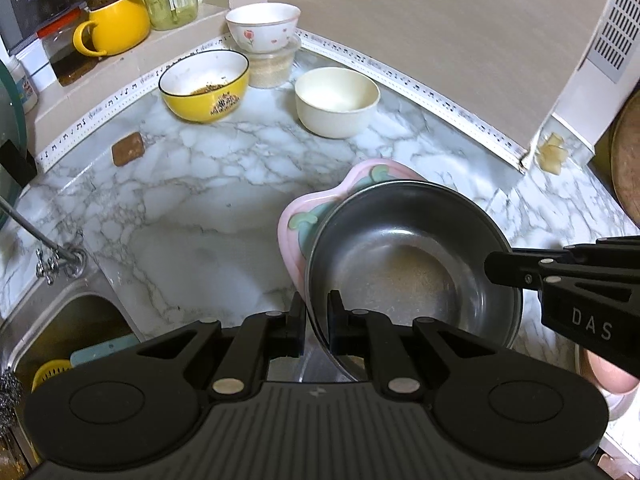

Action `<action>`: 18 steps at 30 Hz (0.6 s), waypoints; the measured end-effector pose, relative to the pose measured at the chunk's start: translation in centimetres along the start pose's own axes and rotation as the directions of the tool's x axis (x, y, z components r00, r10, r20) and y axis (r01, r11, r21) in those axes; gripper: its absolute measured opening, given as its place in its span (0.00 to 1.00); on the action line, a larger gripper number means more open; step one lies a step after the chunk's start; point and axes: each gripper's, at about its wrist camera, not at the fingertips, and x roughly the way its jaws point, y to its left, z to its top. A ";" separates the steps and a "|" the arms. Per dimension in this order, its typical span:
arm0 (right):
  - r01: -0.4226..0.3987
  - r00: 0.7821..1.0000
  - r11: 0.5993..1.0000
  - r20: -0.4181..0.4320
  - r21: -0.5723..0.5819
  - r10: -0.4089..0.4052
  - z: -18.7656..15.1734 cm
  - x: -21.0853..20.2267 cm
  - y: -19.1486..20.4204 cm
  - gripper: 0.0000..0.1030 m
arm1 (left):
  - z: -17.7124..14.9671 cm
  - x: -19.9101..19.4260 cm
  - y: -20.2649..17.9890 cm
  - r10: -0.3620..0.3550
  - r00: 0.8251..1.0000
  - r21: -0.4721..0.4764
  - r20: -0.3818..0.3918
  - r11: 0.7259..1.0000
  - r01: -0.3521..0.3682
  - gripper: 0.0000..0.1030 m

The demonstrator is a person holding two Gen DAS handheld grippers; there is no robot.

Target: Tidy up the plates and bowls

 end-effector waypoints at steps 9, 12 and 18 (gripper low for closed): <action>-0.008 0.999 0.999 -0.035 0.040 0.010 -2.7 -0.8 -1.0 0.07 | -2.8 0.0 -1.6 -0.018 0.999 0.025 -0.050 1.000 0.019 0.09; -0.011 0.999 0.999 -0.044 0.052 0.013 -3.6 -1.0 -1.2 0.07 | -3.5 0.2 -1.8 -0.025 0.997 0.026 -0.066 0.999 0.027 0.09; -0.009 0.998 0.998 -0.068 0.069 0.014 -4.8 -0.7 -1.4 0.07 | -4.5 0.6 -1.9 -0.029 0.995 0.025 -0.094 0.999 0.032 0.09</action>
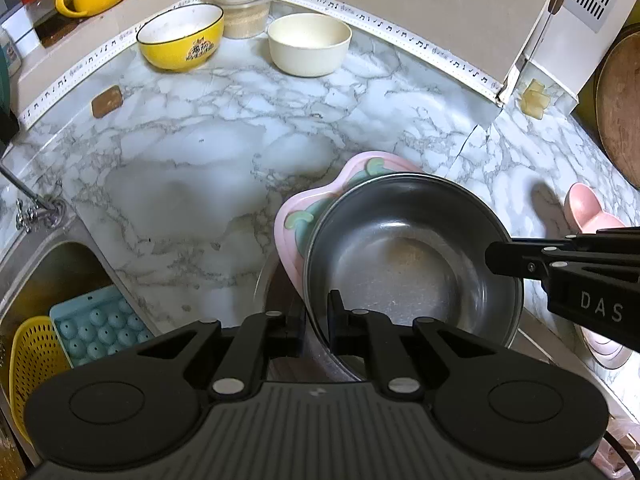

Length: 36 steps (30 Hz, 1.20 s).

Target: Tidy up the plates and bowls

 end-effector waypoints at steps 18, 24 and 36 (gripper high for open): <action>-0.004 0.999 1.000 -0.044 0.013 0.004 -1.0 1.7 -0.1 0.08 | -0.8 1.9 0.1 0.013 0.999 0.011 -0.034 1.000 -0.012 0.09; -0.006 0.999 1.000 -0.044 0.011 0.007 -0.7 2.3 0.1 0.08 | -0.5 2.6 0.7 0.014 0.999 0.000 -0.039 1.000 -0.014 0.09; -0.004 0.998 1.000 -0.056 0.009 0.005 -0.9 3.4 0.1 0.08 | -0.6 3.3 0.6 0.024 0.999 0.017 -0.039 1.000 -0.023 0.09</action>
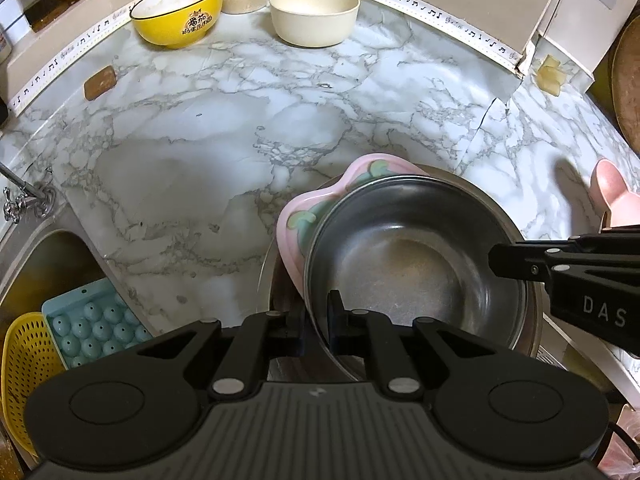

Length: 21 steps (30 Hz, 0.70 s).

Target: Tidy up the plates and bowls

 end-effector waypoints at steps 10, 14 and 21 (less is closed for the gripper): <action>-0.036 0.999 0.999 -0.015 0.021 0.036 0.2 0.0 -0.2 0.19 | 0.2 0.1 0.5 -0.035 0.999 0.005 -0.021 0.999 0.035 0.09; -0.041 0.999 0.999 -0.012 0.020 0.042 0.3 -0.2 -0.3 0.21 | 0.1 0.0 0.9 -0.063 0.998 -0.003 -0.021 0.998 0.063 0.11; -0.069 0.998 0.998 0.013 0.008 0.069 0.6 -1.0 -0.4 0.32 | 0.0 -1.2 1.2 -0.088 0.996 0.031 0.011 0.996 0.088 0.15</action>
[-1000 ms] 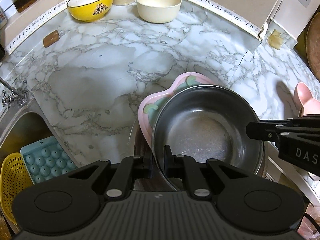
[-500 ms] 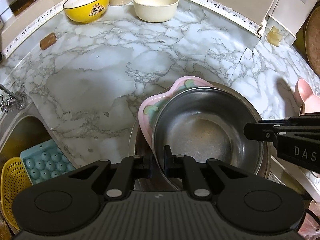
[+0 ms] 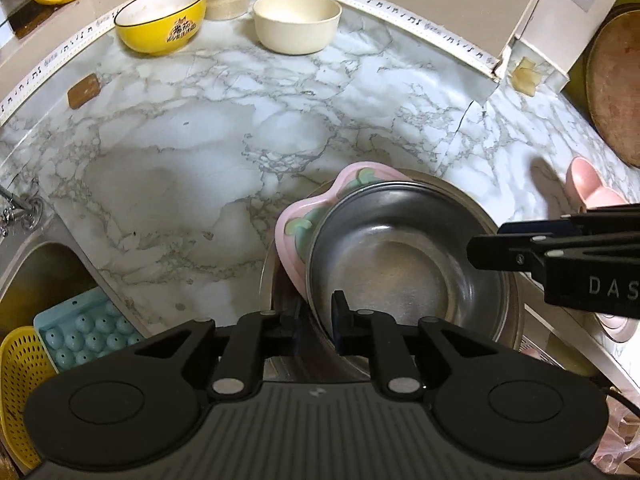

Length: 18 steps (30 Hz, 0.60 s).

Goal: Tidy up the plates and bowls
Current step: 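Open both grippers and lift them away from the steel pot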

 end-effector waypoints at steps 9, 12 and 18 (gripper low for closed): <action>-0.009 0.998 0.999 0.060 -0.042 0.011 0.8 -1.5 0.6 0.51 | 0.7 -2.6 0.6 -0.015 0.993 0.025 0.113 1.000 0.012 0.54; 0.001 0.996 0.999 0.093 -0.052 0.004 1.6 -1.9 0.7 0.60 | 1.4 -3.3 0.7 -0.006 0.987 0.026 0.159 1.000 0.002 0.59; 0.025 0.986 0.999 0.168 -0.036 -0.019 3.9 -2.6 0.4 0.84 | 4.2 -3.6 1.5 0.044 0.972 0.016 0.231 0.999 -0.049 0.64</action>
